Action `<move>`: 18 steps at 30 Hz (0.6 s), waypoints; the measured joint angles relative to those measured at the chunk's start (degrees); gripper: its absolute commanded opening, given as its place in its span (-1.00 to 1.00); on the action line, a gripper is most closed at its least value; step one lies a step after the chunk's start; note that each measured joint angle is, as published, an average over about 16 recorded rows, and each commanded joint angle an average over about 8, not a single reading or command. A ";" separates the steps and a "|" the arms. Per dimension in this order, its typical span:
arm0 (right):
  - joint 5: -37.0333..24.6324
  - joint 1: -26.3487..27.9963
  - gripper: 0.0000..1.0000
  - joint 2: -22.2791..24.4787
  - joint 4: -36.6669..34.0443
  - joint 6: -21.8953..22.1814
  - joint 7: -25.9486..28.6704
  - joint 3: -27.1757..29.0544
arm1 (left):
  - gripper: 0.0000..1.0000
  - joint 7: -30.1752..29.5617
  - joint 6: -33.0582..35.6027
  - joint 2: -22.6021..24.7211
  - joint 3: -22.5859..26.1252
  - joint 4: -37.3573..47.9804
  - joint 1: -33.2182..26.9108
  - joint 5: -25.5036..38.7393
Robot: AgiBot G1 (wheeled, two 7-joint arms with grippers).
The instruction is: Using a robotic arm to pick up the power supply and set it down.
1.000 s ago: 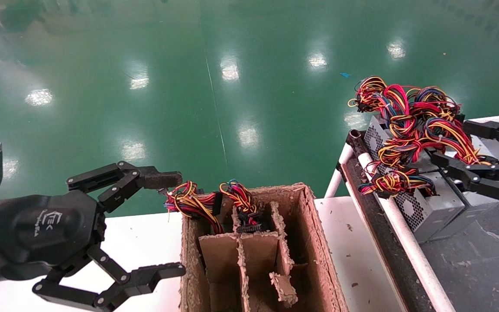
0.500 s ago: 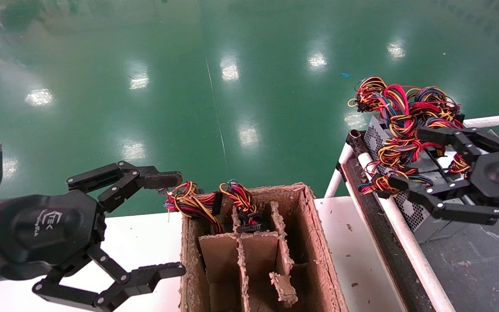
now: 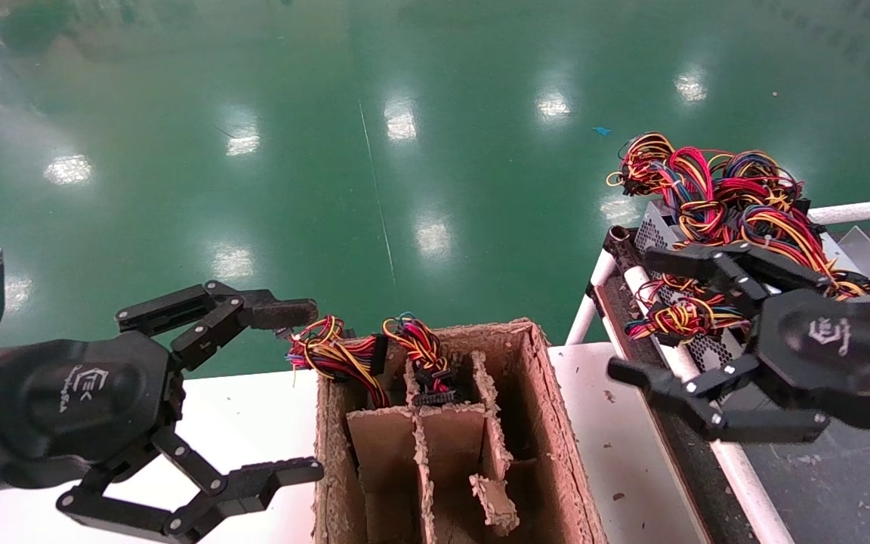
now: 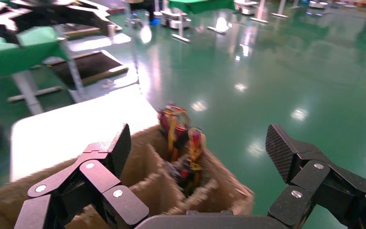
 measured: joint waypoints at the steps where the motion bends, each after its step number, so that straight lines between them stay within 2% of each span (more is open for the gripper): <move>1: 0.11 0.15 1.00 -0.24 0.30 -0.40 0.17 -0.15 | 1.00 0.00 0.00 0.00 0.00 0.00 0.00 0.00; 18: 1.61 2.18 1.00 -3.37 4.31 -5.74 2.40 -2.13 | 1.00 0.00 0.00 0.00 0.00 0.00 0.00 0.00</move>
